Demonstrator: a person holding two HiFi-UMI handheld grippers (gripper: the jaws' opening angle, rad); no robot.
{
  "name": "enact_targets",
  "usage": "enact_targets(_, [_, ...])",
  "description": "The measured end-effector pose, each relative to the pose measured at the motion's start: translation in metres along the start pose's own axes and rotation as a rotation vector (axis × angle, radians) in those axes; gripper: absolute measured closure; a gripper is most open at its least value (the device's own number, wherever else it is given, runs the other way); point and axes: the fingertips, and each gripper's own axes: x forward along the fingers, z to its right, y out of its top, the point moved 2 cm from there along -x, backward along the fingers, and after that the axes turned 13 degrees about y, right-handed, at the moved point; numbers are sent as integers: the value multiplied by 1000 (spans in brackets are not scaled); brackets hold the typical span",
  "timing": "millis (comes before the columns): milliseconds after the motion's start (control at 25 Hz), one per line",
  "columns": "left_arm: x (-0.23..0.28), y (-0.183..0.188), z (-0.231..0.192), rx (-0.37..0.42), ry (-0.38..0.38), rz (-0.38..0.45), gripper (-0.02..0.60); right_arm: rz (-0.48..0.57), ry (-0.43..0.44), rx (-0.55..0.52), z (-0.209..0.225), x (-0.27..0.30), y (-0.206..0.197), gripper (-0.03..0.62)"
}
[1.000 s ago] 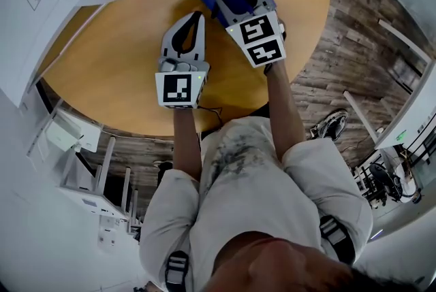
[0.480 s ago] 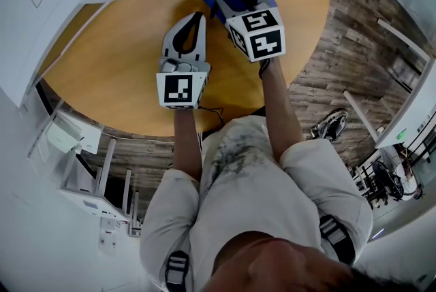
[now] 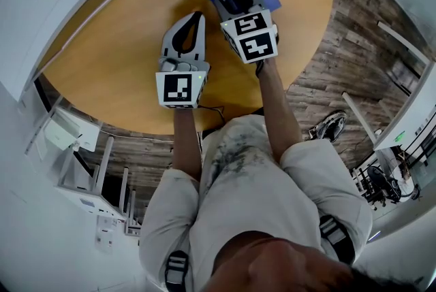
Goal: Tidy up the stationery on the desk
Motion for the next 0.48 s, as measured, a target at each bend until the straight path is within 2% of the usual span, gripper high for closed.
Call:
enact_targets(200, [-3, -2, -3, -4, 8, 1, 568, -15, -22, -59, -2, -3, 1, 405])
enact_targets(480, [-7, -3, 0, -7, 8, 4, 568, 4, -33, -66, -1, -6, 3, 405])
